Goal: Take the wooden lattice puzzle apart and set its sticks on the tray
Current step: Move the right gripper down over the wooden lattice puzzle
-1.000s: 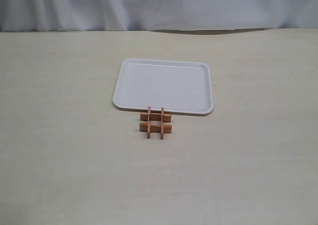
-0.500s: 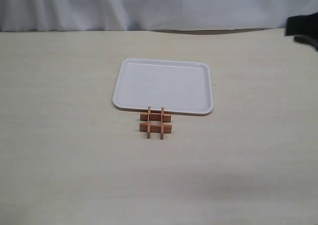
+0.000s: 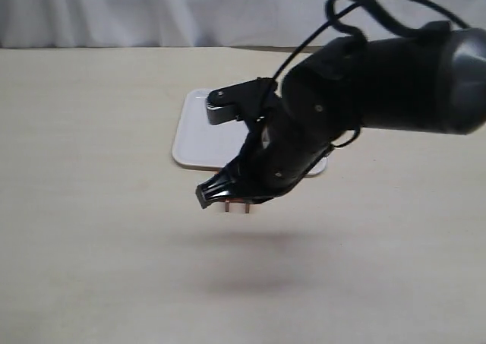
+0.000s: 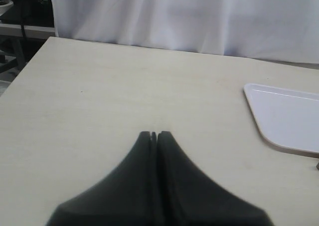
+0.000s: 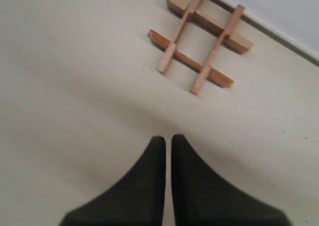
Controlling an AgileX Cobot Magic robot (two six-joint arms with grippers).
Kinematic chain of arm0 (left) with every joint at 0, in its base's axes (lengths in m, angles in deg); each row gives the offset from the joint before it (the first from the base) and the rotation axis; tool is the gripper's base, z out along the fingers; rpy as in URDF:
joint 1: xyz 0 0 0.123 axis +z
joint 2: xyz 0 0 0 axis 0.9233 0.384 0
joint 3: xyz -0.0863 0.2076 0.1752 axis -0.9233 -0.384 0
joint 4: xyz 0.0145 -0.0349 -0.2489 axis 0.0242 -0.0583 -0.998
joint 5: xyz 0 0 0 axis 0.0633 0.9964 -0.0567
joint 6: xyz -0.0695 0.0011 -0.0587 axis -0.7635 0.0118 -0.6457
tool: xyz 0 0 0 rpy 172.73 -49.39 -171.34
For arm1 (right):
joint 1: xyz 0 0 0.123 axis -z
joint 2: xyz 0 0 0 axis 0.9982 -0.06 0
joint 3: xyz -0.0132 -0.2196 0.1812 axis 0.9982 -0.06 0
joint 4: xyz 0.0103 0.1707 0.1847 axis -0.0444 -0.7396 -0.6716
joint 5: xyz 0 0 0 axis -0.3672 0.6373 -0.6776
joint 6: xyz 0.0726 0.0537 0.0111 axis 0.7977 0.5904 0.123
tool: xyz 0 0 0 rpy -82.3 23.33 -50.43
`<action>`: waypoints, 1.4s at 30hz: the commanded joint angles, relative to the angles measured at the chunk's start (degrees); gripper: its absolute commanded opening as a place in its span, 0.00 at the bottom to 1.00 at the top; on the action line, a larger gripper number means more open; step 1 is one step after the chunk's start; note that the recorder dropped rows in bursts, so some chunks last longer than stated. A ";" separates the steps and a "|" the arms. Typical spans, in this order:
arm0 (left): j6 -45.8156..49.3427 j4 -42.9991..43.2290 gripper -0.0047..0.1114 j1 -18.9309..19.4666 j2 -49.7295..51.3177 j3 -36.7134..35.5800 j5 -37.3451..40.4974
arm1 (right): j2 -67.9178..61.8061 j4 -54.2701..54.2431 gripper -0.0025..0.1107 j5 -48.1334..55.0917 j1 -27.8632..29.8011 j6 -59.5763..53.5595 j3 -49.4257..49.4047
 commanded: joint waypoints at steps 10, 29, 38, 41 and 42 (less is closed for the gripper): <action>0.30 -0.12 0.04 0.60 -0.14 -0.18 -0.52 | -7.00 0.21 0.28 4.37 -0.55 5.43 4.87; 0.30 -0.12 0.04 0.60 -0.14 -0.18 -0.52 | -11.80 5.60 0.38 2.53 -0.66 15.03 4.87; 0.30 -0.12 0.04 0.60 -0.14 -0.18 -0.52 | -14.14 8.58 0.38 -1.23 -0.55 20.01 4.87; 0.30 -0.12 0.04 0.60 -0.14 -0.18 -0.52 | -14.61 8.58 0.38 -2.51 -0.55 21.02 4.87; 0.30 -0.12 0.04 0.60 -0.14 -0.18 -0.52 | -14.87 9.46 0.38 -2.78 -0.55 22.02 4.87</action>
